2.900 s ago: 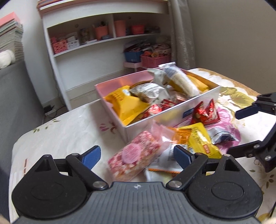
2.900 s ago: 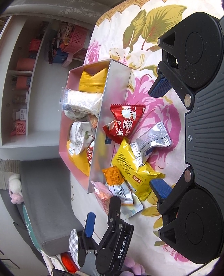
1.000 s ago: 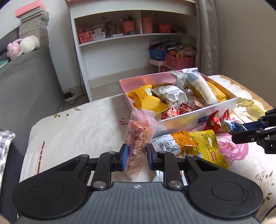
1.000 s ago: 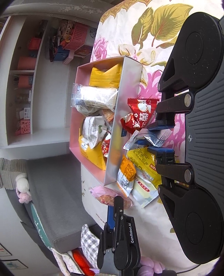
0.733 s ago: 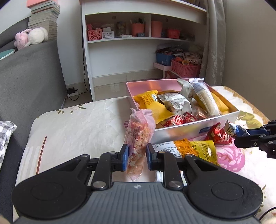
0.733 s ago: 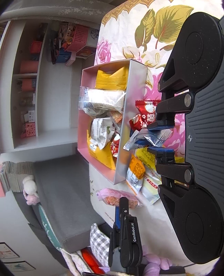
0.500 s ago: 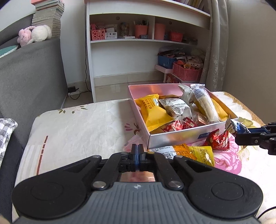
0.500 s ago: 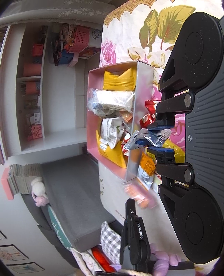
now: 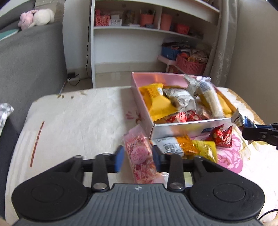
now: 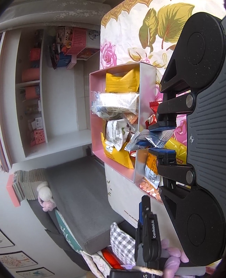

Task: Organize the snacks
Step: 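Carry both snacks over the pink box and lower them inside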

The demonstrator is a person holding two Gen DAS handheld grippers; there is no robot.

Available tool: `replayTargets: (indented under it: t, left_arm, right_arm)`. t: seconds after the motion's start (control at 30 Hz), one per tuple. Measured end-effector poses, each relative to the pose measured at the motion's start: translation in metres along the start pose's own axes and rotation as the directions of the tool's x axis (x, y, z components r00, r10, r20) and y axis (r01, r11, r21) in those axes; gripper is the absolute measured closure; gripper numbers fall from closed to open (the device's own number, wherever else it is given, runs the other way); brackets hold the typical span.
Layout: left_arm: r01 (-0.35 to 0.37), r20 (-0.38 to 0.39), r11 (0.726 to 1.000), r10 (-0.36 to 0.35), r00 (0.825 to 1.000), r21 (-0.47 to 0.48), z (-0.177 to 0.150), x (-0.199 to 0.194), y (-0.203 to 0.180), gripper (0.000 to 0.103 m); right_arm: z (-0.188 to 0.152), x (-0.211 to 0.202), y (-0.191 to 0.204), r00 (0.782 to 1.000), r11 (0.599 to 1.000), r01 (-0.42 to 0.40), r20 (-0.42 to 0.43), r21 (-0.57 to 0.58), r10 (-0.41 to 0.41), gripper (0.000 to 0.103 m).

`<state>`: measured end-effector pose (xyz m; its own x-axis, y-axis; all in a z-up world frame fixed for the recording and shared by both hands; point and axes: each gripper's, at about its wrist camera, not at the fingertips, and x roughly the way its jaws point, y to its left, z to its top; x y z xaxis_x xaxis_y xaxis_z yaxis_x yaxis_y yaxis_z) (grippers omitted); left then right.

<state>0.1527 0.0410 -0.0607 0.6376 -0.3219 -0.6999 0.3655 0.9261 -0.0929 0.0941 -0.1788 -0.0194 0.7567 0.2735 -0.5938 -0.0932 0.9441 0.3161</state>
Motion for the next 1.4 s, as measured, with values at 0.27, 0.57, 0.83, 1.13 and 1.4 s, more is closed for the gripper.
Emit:
replayTargets:
  t: [0.27,0.57,0.83,1.13,1.4]
  left_arm:
    - [0.032,-0.083,0.988,-0.045,0.996,-0.151,-0.005,0.017,0.011,0.066]
    - [-0.007,-0.028,0.974,0.001,1.000,-0.225,0.003,-0.006,0.021,0.074]
    - [0.034,0.072,0.971,-0.017,0.997,-0.236,0.019,-0.030,0.011,0.074]
    - [0.077,0.086,0.977,-0.061,0.994,-0.200,0.038,-0.011,-0.020,0.074]
    - [0.096,0.076,0.979,-0.083,0.994,-0.178,0.072,0.024,-0.041,0.074]
  right_arm:
    - [-0.002,0.004,0.006,1.000,1.000,-0.008,-0.014,-0.018,0.008,0.085]
    - [0.004,0.002,0.007,1.000,1.000,-0.003,0.008,-0.019,0.003,0.085]
    - [0.022,0.001,-0.011,0.997,0.998,0.030,0.067,0.056,-0.034,0.085]
    - [0.049,0.012,-0.049,0.986,0.984,0.105,0.110,0.147,-0.122,0.085]
    - [0.066,0.046,-0.082,0.984,0.970,0.128,0.093,0.205,-0.149,0.085]
